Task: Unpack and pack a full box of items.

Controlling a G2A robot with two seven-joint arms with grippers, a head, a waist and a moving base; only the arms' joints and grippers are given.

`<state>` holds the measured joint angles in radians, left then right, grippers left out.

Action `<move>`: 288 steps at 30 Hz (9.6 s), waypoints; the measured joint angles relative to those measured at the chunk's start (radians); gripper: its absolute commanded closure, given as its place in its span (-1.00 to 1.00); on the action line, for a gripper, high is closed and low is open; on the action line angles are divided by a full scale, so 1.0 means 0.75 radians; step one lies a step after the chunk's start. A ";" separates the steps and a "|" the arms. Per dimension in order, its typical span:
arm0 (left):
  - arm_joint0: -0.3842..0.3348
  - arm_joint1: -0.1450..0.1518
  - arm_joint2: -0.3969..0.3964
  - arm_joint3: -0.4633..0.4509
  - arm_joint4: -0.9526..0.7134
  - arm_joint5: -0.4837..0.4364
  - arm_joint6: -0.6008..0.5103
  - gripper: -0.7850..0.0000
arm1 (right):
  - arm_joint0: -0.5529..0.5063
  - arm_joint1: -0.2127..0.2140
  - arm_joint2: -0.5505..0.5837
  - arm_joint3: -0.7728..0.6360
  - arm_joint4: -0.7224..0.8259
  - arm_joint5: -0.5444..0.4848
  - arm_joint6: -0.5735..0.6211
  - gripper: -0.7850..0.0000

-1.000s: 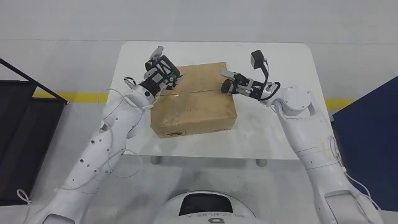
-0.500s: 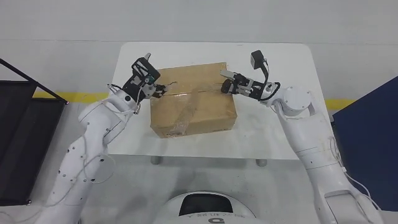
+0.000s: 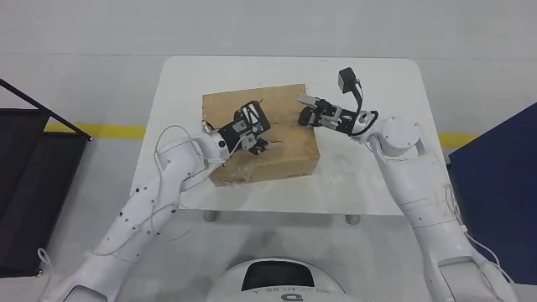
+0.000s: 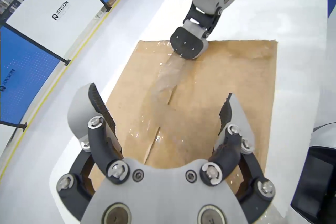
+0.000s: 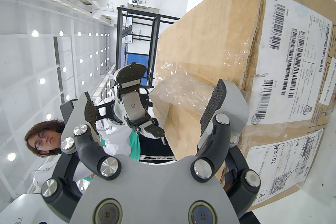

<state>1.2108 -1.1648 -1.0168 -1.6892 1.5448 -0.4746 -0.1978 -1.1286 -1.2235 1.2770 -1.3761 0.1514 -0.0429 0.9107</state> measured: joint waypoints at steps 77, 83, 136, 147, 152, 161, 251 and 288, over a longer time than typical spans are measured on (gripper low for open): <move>-0.100 -0.060 0.045 0.291 0.412 0.276 0.210 -1.00 | 0.000 0.000 0.000 0.000 0.000 0.000 0.000 -1.00; -0.143 -0.080 0.089 0.315 0.415 0.298 0.227 -1.00 | 0.000 0.000 0.000 0.000 0.000 0.000 0.000 -1.00; 0.094 -0.036 -0.391 0.276 0.626 0.706 0.292 -1.00 | 0.000 0.000 0.000 0.000 0.000 0.000 0.000 -1.00; 0.123 -0.015 -0.420 0.176 0.454 0.260 0.326 -1.00 | 0.000 0.000 0.000 0.000 0.000 0.000 0.000 -1.00; 0.122 -0.017 -0.299 0.141 0.664 0.216 0.348 -1.00 | 0.000 0.000 0.000 0.000 0.000 0.000 0.000 -1.00; -0.013 -0.059 -0.086 0.230 0.766 0.260 0.288 -1.00 | 0.000 0.000 0.000 0.000 0.000 0.000 0.000 -1.00; 0.004 -0.147 0.008 0.455 1.475 1.311 0.517 0.22 | 0.000 0.000 0.000 0.000 0.000 0.000 0.000 -1.00; 0.374 -0.112 -0.334 0.136 1.630 1.257 0.233 -0.36 | 0.000 0.000 0.000 0.000 0.000 0.000 0.000 -1.00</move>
<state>1.4915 -1.2489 -1.2671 -1.5875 2.7673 0.4678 -0.0231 -1.1286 -1.2235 1.2770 -1.3760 0.1514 -0.0429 0.9107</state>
